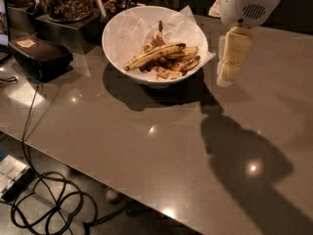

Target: Pick banana from white bowl

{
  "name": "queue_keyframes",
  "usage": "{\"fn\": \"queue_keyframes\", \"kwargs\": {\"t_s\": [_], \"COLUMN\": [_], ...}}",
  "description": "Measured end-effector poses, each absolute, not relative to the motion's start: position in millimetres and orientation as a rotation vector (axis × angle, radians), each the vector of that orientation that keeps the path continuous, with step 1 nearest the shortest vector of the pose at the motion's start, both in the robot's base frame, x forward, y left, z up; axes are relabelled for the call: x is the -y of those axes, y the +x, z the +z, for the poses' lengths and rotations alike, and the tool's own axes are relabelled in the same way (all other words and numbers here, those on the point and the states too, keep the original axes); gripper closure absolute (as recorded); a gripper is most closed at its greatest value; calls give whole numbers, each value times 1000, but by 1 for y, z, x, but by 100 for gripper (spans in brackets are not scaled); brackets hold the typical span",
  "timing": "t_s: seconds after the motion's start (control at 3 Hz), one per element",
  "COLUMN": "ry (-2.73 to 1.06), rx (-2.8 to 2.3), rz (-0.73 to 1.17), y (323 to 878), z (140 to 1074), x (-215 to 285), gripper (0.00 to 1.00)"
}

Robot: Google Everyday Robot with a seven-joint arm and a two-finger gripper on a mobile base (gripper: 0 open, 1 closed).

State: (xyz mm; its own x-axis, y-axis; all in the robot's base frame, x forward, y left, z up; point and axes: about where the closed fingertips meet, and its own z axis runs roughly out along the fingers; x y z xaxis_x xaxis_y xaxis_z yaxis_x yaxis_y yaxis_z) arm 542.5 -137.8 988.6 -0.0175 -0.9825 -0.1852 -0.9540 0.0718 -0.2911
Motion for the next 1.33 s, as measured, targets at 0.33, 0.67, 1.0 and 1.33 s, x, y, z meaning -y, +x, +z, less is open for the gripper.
{"fn": "queue_keyframes", "kwargs": {"t_s": [0.33,0.67,1.0,1.33], "ry": [-1915,-1990,-1974,-1975], "rx": [-1982,-1933,-1917,-1890], "rz": [-131,-136,-143,-130], "y": [558,602,605,621], "z": [995,1000,1003,1001], "x": [127,101,98,83], "gripper": [0,0,0,0]}}
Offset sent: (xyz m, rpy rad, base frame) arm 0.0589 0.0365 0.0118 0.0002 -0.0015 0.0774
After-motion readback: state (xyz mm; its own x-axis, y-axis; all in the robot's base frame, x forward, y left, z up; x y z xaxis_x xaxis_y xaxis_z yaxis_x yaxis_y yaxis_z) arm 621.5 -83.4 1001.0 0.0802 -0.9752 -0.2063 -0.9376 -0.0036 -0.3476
